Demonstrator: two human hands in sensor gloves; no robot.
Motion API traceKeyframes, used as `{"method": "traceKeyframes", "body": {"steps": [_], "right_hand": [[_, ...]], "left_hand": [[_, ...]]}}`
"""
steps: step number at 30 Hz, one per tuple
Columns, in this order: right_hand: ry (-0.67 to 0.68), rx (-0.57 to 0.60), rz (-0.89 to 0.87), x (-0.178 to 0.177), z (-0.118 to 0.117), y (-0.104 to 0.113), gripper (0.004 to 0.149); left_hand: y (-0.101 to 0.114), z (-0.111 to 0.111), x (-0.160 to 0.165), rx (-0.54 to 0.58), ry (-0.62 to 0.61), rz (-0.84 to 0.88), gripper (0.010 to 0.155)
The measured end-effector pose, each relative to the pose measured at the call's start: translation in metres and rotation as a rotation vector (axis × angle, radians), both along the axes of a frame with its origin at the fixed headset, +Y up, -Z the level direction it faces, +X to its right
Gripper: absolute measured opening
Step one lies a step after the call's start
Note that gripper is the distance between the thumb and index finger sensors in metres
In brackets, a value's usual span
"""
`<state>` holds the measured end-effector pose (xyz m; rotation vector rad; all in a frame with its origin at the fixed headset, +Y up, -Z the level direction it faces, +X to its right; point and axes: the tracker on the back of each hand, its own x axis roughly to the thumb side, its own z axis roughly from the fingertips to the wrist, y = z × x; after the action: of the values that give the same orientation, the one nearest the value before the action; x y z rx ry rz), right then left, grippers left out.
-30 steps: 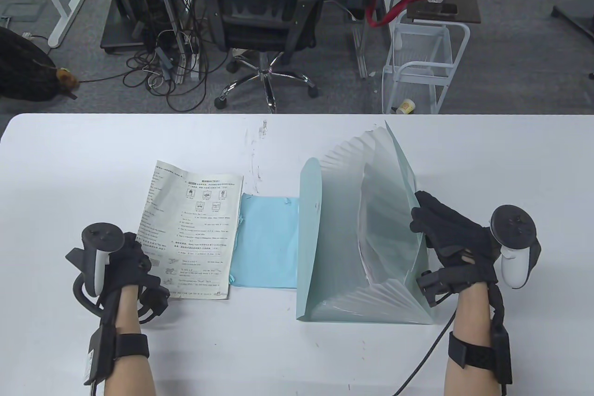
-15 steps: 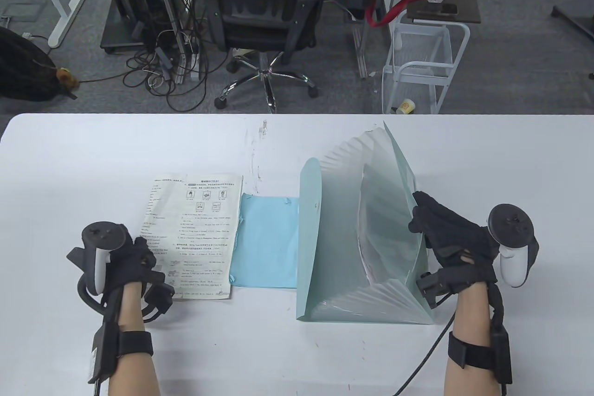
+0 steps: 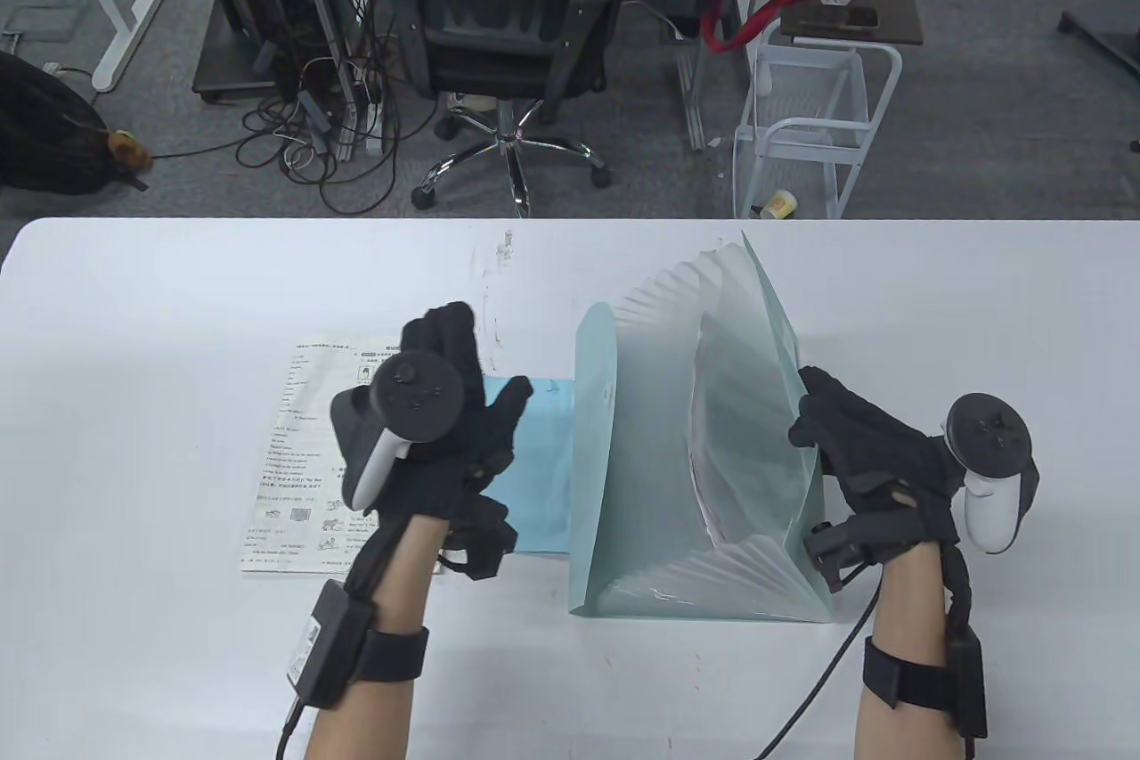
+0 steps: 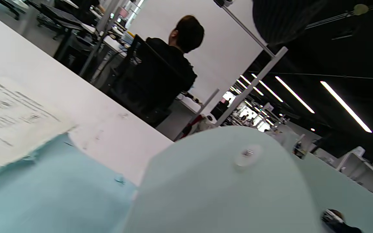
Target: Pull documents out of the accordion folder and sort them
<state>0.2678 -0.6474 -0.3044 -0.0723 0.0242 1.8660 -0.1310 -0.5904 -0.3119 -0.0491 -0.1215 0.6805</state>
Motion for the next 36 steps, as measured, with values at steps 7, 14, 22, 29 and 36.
{"method": "traceKeyframes", "body": {"steps": [7, 14, 22, 29, 36], "right_hand": [[-0.004, 0.002, -0.004, 0.002, 0.001, 0.001, 0.063], [-0.007, 0.003, 0.009, 0.0, 0.002, 0.002, 0.063], [0.002, 0.0, 0.02, -0.002, 0.001, 0.002, 0.062], [0.008, -0.002, 0.016, -0.001, 0.001, 0.001, 0.063], [0.015, -0.004, 0.011, -0.001, 0.001, 0.001, 0.063]], "left_hand": [[0.002, 0.009, 0.073, -0.02, -0.083, -0.212, 0.086], [-0.008, 0.009, 0.11, -0.013, -0.115, -0.333, 0.091], [-0.016, 0.015, 0.138, -0.049, -0.112, -0.452, 0.103], [-0.02, 0.018, 0.155, -0.057, -0.157, -0.461, 0.07], [-0.025, 0.02, 0.167, -0.059, -0.229, -0.44, 0.066]]}}
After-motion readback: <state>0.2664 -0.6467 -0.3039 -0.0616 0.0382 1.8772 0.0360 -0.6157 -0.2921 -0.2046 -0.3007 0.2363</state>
